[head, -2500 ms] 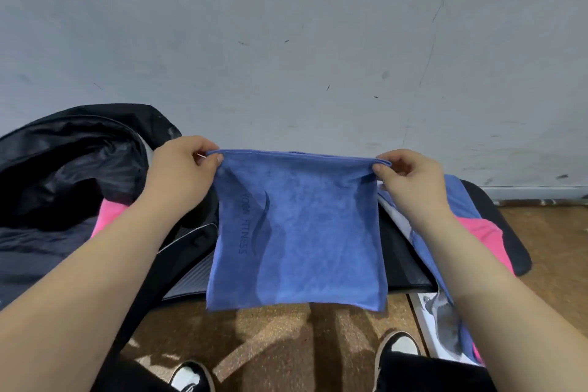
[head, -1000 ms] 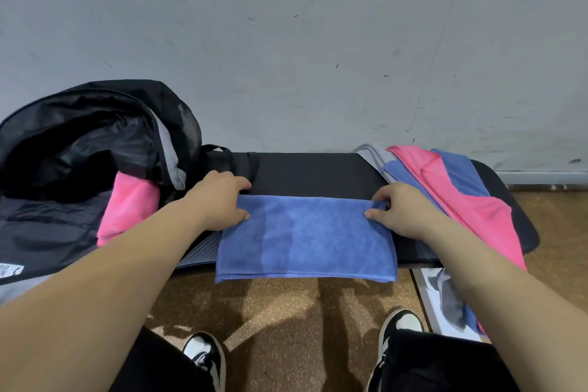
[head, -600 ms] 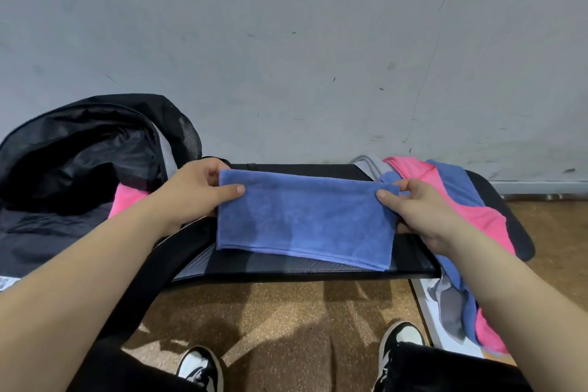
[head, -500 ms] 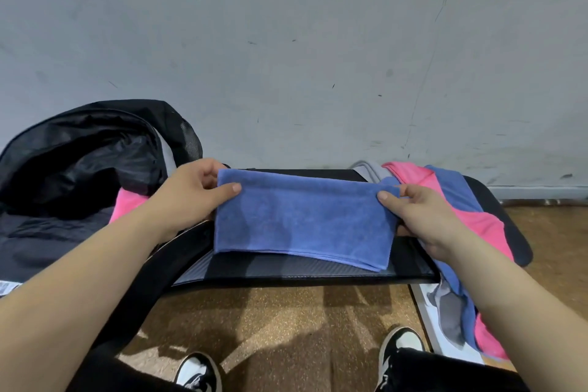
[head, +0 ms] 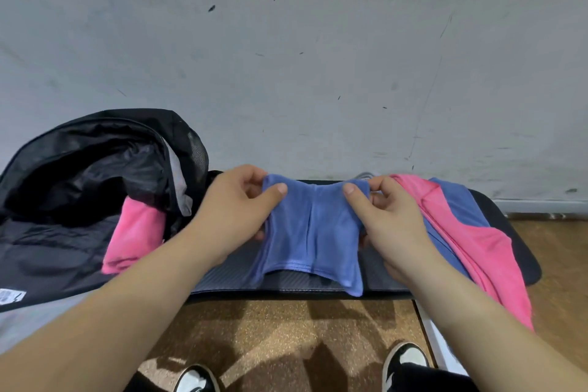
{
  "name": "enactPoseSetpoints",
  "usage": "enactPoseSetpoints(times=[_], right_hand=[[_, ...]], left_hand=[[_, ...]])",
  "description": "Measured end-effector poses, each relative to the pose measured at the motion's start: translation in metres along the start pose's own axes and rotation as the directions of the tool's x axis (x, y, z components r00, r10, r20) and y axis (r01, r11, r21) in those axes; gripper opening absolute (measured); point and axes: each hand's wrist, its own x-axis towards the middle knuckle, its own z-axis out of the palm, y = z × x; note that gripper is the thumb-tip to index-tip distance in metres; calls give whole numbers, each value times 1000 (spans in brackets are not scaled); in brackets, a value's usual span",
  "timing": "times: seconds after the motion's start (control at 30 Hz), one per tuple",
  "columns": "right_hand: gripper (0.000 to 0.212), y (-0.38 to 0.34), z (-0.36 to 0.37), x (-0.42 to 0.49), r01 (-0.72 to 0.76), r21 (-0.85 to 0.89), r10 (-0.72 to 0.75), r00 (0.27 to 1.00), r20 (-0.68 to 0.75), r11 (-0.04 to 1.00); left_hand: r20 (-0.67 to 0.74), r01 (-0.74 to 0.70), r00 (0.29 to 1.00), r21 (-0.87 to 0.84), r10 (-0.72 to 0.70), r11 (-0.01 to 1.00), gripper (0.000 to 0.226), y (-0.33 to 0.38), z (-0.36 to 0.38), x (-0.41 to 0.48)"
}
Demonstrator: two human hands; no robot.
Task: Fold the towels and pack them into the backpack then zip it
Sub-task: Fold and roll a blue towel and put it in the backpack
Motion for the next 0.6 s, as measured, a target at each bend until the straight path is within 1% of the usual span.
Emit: enactPoseSetpoints(times=[0.1,0.2,0.37,0.47,0.6], right_hand=[[14,-10,22,-12,-54,63,49,995,82,997],[14,-13,35,-18,-75,81,63,989,134,994],[16,-18,33,-11,-119,126,102,986,134,985],[18,-17,32,-10,-130,113,112,982,154,985],[24,-18,30,-10,-153,105,137,980,146,983]], left_hand=[[64,-40,997,-25,42,999,7,6,23,-11],[72,-69,995,-2,69,998,1,6,35,-14],[71,-43,996,-89,49,995,6,8,30,-12],[141,-39,989,-88,51,995,12,10,27,-13],[191,-93,976,-63,104,994,22,7,28,-17]])
